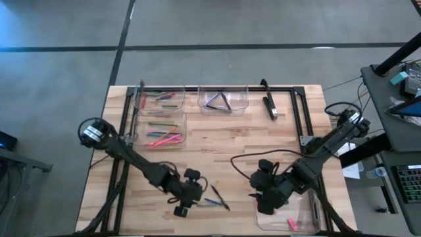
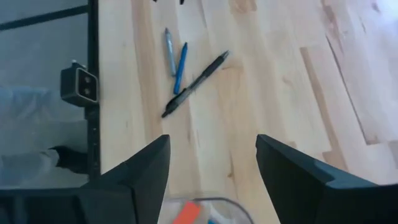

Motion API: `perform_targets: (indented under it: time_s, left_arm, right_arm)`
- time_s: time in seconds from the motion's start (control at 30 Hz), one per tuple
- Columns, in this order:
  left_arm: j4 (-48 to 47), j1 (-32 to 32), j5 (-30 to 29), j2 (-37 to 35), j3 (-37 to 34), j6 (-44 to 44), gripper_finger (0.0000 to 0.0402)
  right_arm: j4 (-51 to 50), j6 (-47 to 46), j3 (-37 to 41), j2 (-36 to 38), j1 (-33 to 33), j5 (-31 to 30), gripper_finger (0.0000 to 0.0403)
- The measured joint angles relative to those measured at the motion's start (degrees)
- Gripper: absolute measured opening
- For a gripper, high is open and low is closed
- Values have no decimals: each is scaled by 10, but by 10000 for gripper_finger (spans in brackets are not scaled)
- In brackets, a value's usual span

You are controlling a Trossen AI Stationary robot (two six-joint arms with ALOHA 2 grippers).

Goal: Sort crayons/erasers/pens/pencils in bins
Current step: Put the gray crayon into the top left transparent bin

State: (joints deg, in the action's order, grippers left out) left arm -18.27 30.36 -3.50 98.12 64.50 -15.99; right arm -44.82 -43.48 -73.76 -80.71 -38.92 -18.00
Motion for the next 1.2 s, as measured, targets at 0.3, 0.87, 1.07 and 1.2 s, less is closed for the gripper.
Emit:
perform_targets:
  time_s: [0.3, 0.87, 1.07, 1.2]
  left_arm:
    - [-15, 21, -29, 60, 39, 24, 150]
    - [20, 52, -62, 157, 65, 26, 150]
    - [13, 63, -92, 176, 66, -4, 132]
    - [7, 64, -95, 177, 66, -15, 80]
  right_arm:
    - [2, 14, 0, -23, 15, -1, 226]
    - [1, -5, 0, -39, 16, -1, 226]
    - [-2, -6, 0, -39, 16, -1, 226]
    - [-3, -16, 0, -39, 16, -1, 226]
